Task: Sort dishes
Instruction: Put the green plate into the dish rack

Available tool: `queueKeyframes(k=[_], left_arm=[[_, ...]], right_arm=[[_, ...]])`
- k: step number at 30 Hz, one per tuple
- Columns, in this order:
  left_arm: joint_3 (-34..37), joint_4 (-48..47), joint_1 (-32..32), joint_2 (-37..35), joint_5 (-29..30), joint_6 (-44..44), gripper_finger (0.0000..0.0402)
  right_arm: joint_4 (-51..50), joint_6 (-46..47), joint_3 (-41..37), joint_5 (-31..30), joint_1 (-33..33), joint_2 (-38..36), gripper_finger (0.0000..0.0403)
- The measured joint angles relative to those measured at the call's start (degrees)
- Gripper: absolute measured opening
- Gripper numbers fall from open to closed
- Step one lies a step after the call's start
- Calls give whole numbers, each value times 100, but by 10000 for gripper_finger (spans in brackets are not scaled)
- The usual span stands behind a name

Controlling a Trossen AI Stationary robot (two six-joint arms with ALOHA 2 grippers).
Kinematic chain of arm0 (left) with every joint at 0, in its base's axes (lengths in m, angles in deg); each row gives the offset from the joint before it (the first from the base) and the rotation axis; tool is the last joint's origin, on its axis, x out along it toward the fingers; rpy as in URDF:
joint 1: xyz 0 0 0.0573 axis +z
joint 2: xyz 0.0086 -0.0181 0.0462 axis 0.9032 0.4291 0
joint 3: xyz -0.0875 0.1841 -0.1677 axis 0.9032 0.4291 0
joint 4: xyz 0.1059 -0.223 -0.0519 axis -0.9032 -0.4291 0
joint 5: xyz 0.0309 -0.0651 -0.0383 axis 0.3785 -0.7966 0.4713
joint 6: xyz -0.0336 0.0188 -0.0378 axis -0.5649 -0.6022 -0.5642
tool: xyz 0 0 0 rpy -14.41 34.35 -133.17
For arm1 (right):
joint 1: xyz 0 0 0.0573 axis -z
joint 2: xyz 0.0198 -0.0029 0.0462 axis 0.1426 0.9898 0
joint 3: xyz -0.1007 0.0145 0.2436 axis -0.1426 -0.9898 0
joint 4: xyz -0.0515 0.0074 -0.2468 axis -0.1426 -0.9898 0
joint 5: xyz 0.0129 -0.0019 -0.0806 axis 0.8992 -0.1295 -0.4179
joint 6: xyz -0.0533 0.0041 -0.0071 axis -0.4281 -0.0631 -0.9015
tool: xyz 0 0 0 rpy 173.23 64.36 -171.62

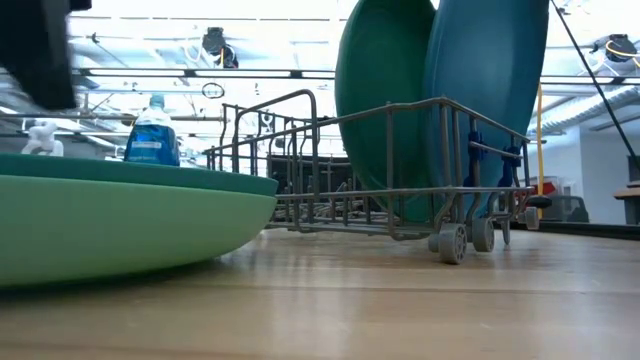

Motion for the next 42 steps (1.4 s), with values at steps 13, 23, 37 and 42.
queueKeyframes(k=[13, 23, 37, 42], left_arm=[[2, 9, 7, 277, -403, 151, 123], [2, -101, 7, 279, -432, 151, 123], [0, -288, 28, 279, -430, 151, 57], [-9, -299, 28, 279, -423, 193, 8]], right_arm=[[-33, 0, -2, 0, 0, 0, 226], [-35, 0, -2, 0, 0, 0, 226], [-35, 0, -1, 0, 0, 0, 226], [-35, 0, -2, 0, 0, 0, 226]])
